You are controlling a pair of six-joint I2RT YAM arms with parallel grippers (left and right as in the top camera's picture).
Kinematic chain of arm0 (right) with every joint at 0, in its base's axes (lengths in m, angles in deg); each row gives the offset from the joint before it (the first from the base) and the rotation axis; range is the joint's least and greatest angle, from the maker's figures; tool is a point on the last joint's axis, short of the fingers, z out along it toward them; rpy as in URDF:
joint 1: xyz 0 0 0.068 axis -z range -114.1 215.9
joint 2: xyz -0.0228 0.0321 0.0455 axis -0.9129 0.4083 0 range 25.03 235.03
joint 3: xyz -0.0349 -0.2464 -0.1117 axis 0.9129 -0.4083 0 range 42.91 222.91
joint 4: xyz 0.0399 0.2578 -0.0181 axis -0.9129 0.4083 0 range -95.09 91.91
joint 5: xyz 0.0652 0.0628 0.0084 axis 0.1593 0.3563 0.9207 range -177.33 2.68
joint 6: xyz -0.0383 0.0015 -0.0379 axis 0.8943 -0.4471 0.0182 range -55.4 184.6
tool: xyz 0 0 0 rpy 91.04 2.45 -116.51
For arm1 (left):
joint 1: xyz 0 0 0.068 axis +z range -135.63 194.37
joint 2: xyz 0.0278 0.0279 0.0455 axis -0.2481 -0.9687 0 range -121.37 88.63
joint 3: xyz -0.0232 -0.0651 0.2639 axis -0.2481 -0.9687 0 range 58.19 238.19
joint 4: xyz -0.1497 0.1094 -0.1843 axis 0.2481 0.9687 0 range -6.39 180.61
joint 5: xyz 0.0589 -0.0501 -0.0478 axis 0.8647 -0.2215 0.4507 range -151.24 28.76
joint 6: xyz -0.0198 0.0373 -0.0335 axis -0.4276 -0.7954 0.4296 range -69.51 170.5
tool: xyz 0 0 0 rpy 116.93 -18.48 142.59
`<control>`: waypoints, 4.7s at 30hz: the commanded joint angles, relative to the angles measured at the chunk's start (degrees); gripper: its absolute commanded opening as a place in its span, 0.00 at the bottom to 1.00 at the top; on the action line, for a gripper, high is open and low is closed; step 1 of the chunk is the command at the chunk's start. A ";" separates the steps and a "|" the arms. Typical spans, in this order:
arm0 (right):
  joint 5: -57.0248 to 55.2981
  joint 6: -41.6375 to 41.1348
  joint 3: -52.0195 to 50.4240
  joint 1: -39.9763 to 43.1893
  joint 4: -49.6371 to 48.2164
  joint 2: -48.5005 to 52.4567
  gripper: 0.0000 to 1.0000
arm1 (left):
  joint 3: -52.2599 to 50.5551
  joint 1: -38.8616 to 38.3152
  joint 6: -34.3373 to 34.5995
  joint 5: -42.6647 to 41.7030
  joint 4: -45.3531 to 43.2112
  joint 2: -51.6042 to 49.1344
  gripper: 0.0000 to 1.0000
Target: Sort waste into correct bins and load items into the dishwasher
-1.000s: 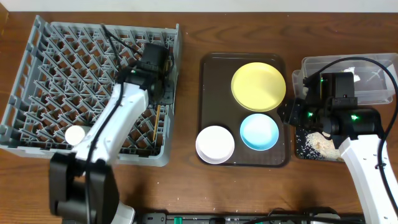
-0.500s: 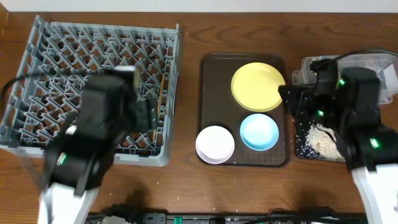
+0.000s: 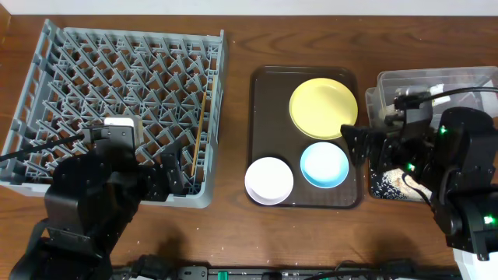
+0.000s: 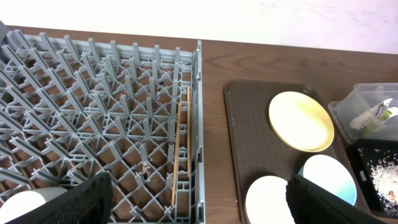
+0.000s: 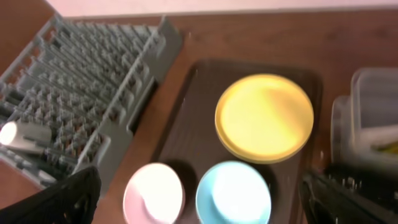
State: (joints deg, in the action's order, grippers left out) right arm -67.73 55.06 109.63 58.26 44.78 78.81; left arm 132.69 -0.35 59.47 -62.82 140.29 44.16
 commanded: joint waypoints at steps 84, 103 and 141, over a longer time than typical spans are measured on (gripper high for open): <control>-9.05 19.04 -66.40 -0.04 -46.64 -53.40 0.99 | 0.79 0.04 -0.33 -0.52 0.11 -0.07 0.92; -9.05 19.04 -66.40 -0.04 -46.64 -53.40 0.99 | 0.79 0.02 0.07 -1.03 0.00 -0.07 0.92; -9.05 19.04 -66.40 -0.04 -46.62 -53.40 0.99 | 1.11 -22.56 -0.22 -14.84 -24.00 -53.18 0.75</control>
State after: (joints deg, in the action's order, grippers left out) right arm -76.84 73.29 43.43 58.31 -1.93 25.72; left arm 133.43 -21.73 61.96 -78.45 118.57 -7.42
